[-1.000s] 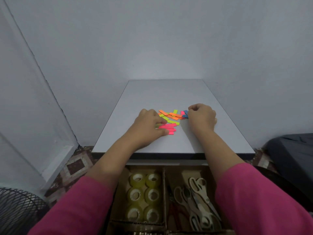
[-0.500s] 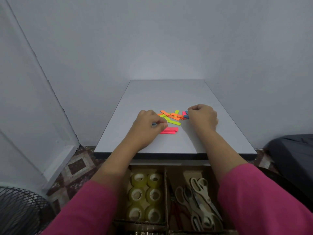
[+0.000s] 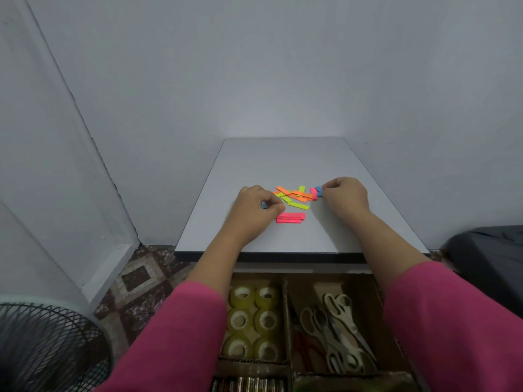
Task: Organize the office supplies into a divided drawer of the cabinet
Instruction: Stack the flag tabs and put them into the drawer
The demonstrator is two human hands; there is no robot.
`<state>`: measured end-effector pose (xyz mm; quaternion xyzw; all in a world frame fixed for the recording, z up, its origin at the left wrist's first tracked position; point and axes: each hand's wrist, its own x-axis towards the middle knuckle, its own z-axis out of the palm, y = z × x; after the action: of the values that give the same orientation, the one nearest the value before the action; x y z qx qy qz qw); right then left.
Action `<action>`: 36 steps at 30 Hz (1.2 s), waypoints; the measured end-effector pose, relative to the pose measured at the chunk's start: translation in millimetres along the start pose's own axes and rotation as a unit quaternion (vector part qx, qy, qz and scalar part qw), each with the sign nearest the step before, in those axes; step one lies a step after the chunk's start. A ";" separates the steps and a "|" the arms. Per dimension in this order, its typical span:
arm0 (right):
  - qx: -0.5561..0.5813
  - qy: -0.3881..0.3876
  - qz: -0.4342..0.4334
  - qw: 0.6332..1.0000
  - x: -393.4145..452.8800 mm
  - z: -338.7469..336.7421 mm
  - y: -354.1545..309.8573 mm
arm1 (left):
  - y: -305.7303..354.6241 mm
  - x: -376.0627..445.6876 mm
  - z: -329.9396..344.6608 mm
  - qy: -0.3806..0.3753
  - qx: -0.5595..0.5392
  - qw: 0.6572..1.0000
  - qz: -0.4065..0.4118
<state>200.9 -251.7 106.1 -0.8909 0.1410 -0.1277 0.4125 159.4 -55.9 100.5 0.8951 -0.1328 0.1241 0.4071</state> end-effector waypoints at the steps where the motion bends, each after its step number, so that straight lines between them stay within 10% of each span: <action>1: -0.016 -0.005 0.001 1.000 2.8 -0.8 -4.0 | -0.2 0.3 0.4 -0.001 -0.001 1.000 0.000; 9: -0.261 -0.030 -0.001 0.965 15.3 3.9 -41.4 | -0.4 0.9 -0.4 -0.005 -0.027 1.000 -0.006; 25: -0.153 -0.033 -0.078 0.985 21.7 -2.5 -39.7 | 2.0 0.6 -1.1 0.006 -0.041 0.999 -0.015; 36: -0.281 -0.034 -0.103 0.954 21.3 2.1 -26.6 | 0.6 2.0 -0.3 0.005 -0.036 0.999 -0.024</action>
<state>225.3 -241.4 127.7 -0.9842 0.0644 -0.0945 0.1349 161.0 -56.4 101.8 0.8822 -0.1138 0.1136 0.4425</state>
